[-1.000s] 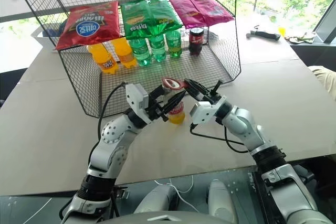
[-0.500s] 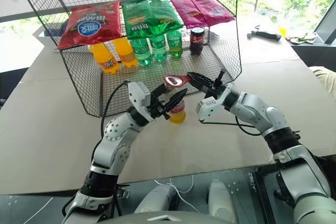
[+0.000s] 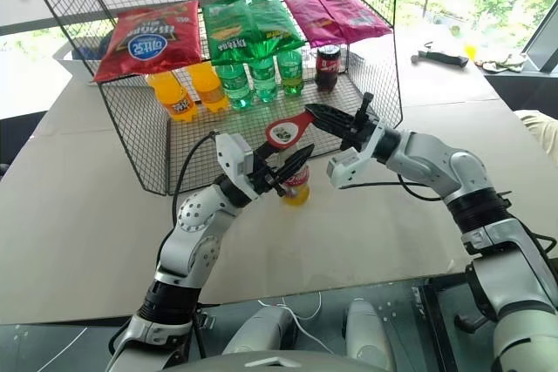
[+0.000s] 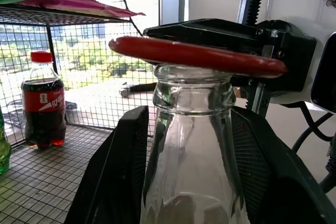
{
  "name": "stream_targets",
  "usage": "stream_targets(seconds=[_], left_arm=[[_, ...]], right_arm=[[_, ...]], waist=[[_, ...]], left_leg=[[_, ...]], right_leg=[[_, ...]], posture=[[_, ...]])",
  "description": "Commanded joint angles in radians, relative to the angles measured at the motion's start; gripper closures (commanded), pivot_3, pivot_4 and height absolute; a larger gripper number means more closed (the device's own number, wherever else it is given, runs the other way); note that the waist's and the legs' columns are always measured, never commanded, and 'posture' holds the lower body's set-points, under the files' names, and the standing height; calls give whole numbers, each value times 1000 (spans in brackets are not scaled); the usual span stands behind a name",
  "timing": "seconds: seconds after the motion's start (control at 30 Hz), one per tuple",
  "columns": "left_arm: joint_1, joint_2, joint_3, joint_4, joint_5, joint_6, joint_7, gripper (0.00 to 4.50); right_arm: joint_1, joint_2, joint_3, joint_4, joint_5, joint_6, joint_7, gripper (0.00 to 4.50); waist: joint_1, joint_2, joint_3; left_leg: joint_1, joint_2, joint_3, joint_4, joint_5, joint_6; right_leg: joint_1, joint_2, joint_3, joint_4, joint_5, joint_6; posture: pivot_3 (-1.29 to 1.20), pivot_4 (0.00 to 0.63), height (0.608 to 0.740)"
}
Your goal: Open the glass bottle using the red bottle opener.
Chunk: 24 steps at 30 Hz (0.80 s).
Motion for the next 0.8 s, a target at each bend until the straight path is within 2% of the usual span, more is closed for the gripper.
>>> stream_targets(seconds=[0.03, 0.27, 0.4, 0.5, 0.6, 0.67, 0.8], left_arm=[[24, 2, -31, 43, 23, 37, -5, 2647], [29, 6, -27, 25, 2, 48, -20, 2647], [39, 15, -24, 14, 3, 48, -26, 2647], [44, 16, -24, 5, 2, 53, -27, 1415], [45, 18, -26, 1, 4, 56, -28, 45], [46, 20, -28, 0, 10, 53, -29, 45], [51, 25, -28, -4, 16, 49, -30, 45]], right_arm=[[-7, -14, -37, -5, 31, 10, -3, 4500], [50, 9, -77, -9, 174, 62, 40, 4500], [133, 68, -96, -48, 372, 180, 156, 4500], [218, 138, -99, -122, 552, 321, 272, 4500], [265, 174, -112, -191, 612, 410, 327, 4500], [293, 195, -116, -232, 639, 465, 352, 4500], [335, 217, -125, -292, 673, 539, 378, 4500]], waist=[[0, 0, 0], [0, 0, 0], [0, 0, 0], [-2, 0, 1], [-2, 0, 6], [-2, 0, 6], [-1, 0, 6]], left_leg=[[0, 0, 0, 0, 0, 0], [0, 0, 0, 0, 0, 0], [0, 1, 0, -1, 0, 0], [0, 1, 0, -1, 0, 0], [-4, 1, 0, -1, 0, 1], [-12, 1, 0, 0, 0, 0], [-17, 1, -2, 0, 0, 0]], right_leg=[[0, 0, 0, 0, 0, 0], [0, 0, 0, -1, 0, 0], [0, 0, 0, -1, 0, 0], [0, 0, 0, -1, 0, 0], [-5, 0, 0, -1, 0, 0], [-12, 0, 0, 0, 0, 0], [-17, 0, -1, 0, 0, 0]], posture=[[0, 150, 740], [0, 150, 740], [0, 150, 740], [0, 150, 740], [0, 150, 740], [0, 150, 740], [0, 150, 740]])
